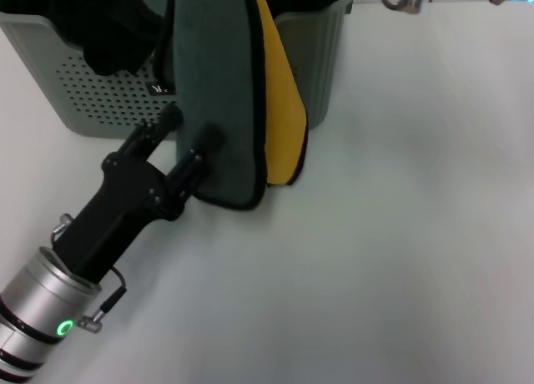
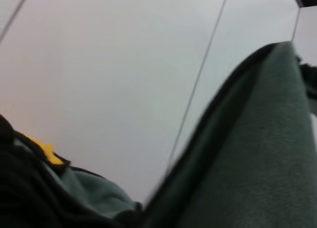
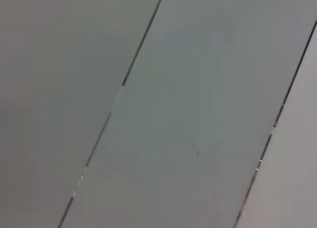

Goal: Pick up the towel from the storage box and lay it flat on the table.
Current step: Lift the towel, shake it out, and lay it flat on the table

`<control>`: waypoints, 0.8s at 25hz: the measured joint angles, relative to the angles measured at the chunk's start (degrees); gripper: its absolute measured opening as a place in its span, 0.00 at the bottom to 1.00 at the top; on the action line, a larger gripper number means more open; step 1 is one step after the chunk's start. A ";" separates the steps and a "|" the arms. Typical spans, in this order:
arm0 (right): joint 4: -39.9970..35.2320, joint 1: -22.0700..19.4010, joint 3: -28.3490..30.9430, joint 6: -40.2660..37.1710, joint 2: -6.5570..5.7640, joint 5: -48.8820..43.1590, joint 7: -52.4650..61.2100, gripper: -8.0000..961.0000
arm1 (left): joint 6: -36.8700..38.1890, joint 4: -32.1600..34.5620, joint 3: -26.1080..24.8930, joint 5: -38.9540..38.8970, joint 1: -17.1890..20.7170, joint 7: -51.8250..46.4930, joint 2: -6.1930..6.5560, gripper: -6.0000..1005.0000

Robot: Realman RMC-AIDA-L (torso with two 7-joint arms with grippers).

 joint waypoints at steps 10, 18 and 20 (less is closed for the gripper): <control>0.38 -0.73 9.31 11.07 -0.18 -0.99 5.20 0.01 | 0.67 0.03 0.26 -4.32 2.33 2.81 0.00 0.68; 1.45 -0.45 13.97 14.91 -0.78 -1.59 6.65 0.01 | 7.98 0.13 3.70 -4.00 1.07 1.93 0.06 0.68; 1.61 -0.24 14.91 17.25 -0.87 -1.60 7.78 0.01 | 10.81 0.13 3.90 -4.07 1.36 2.65 0.05 0.68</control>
